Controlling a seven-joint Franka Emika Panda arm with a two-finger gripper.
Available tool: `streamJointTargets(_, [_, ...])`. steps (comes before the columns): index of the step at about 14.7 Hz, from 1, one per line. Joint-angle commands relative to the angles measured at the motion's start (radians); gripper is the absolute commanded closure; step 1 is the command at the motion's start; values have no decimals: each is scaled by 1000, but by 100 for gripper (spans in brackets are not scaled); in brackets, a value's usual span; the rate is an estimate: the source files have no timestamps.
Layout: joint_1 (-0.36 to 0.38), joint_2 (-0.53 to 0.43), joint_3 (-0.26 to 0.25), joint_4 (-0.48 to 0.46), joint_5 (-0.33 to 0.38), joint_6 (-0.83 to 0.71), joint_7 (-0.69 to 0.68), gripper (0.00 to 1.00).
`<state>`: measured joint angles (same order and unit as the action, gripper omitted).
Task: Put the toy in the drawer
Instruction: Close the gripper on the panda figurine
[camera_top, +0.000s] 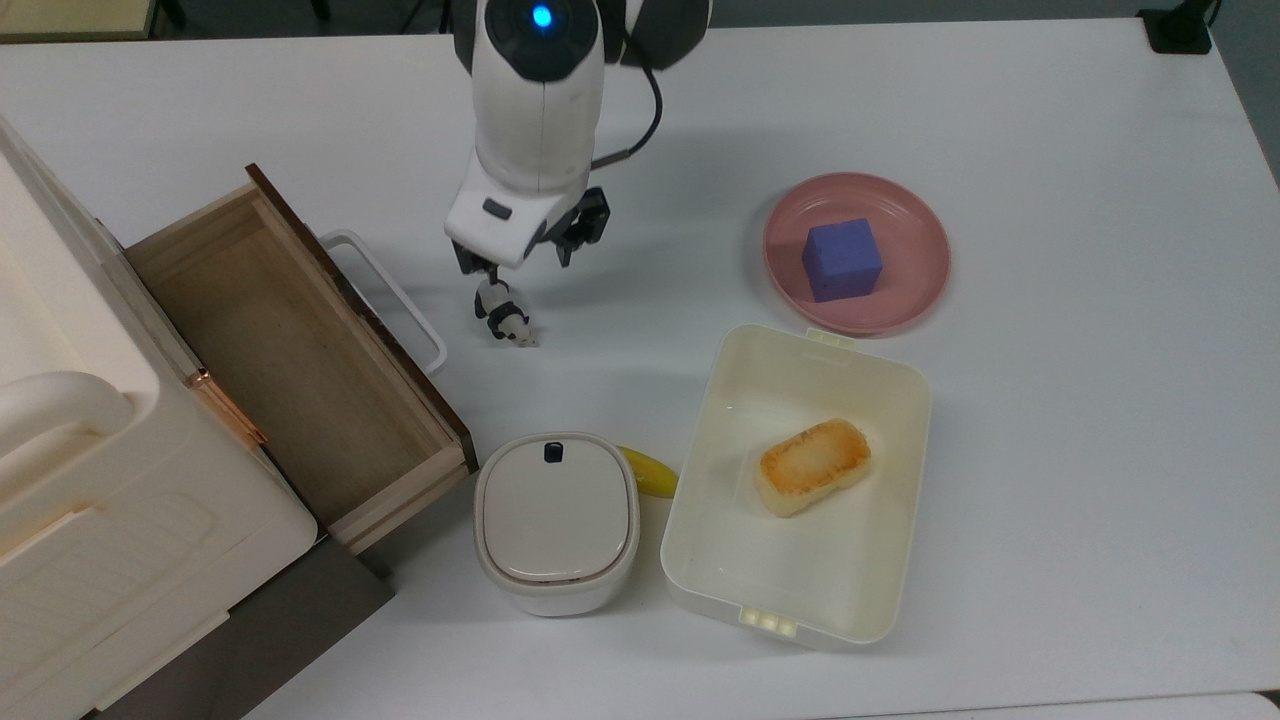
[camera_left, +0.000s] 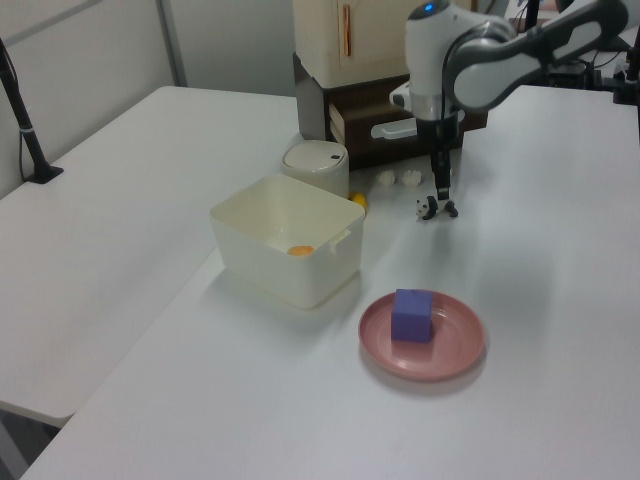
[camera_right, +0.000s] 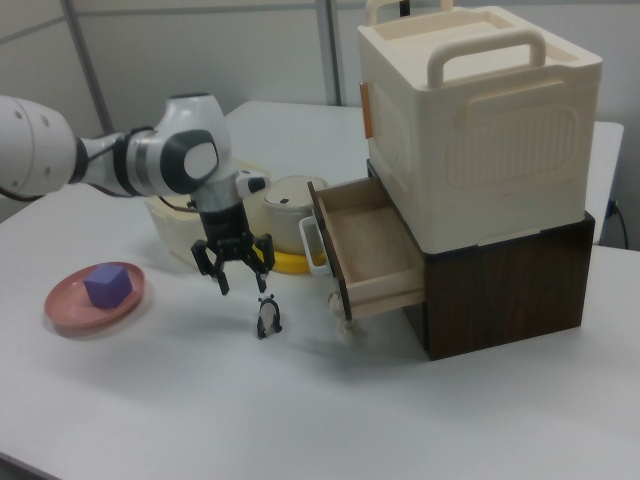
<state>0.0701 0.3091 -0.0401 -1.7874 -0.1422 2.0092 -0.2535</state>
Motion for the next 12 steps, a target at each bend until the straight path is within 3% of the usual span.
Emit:
streamJointTargets(1, [2,28,-21,-20,-31,74,-65,30])
streamJointTargets(5, [7,59,-49,-21,-69,112,-72,35])
streamJointTargets(10, [25,76,-46,-46,-74,111,-66,68])
streamJointTargets(12, [31,82,-46,-49,-73,109,-55,94])
